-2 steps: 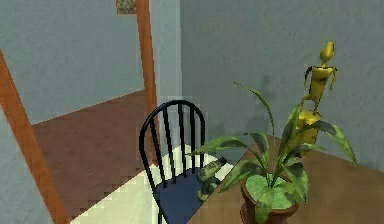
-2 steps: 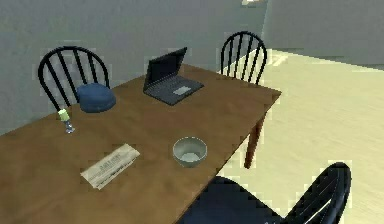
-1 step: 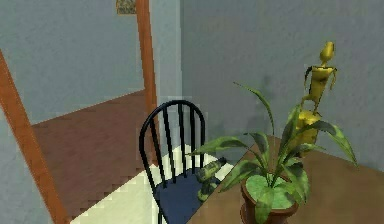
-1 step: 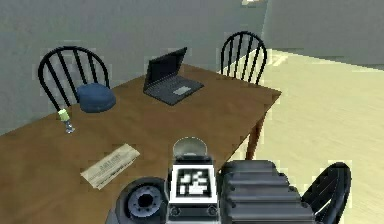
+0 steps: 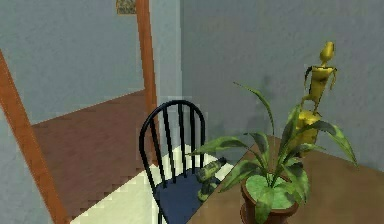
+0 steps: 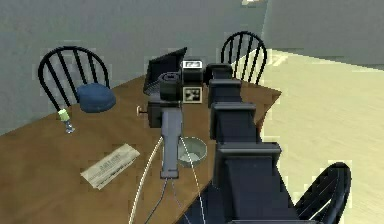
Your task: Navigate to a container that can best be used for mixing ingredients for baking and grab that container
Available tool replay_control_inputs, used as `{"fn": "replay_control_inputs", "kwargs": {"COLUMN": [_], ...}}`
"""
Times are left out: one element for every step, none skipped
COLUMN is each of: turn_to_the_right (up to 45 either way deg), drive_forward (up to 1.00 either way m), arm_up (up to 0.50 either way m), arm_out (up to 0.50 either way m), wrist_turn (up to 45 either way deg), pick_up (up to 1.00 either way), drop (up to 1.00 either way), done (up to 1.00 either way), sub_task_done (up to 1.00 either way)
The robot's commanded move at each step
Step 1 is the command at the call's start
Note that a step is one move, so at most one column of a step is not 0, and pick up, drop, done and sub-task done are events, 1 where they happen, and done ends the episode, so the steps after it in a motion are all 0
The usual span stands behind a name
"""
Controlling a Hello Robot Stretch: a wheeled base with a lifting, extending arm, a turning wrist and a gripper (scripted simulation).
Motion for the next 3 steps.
{"fn": "replay_control_inputs", "kwargs": {"turn_to_the_right": [0.0, 0.0, 0.0], "drive_forward": [0.00, 0.00, 0.00], "arm_up": [0.00, 0.00, 0.00], "arm_out": [0.00, 0.00, 0.00], "wrist_turn": [45.0, 45.0, 45.0], "pick_up": [0.00, 0.00, 0.00], "drop": [0.00, 0.00, 0.00], "done": [0.00, 0.00, 0.00], "sub_task_done": [0.00, 0.00, 0.00]}}
